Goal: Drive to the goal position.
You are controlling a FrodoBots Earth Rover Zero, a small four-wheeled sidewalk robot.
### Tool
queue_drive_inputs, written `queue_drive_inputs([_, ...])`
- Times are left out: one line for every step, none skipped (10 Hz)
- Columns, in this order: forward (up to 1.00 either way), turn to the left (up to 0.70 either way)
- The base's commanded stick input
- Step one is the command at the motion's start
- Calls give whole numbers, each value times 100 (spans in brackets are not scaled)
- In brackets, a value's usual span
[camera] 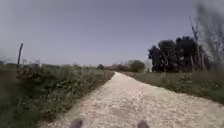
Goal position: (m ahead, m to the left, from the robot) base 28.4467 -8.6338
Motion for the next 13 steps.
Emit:
queue_drive_inputs([70,0])
queue_drive_inputs([70,0])
queue_drive_inputs([70,0])
queue_drive_inputs([70,-33])
queue_drive_inputs([70,-35])
queue_drive_inputs([70,0])
queue_drive_inputs([70,0])
queue_drive_inputs([70,0])
queue_drive_inputs([70,0])
queue_drive_inputs([70,0])
queue_drive_inputs([70,-8])
queue_drive_inputs([70,-23])
queue_drive_inputs([70,-35])
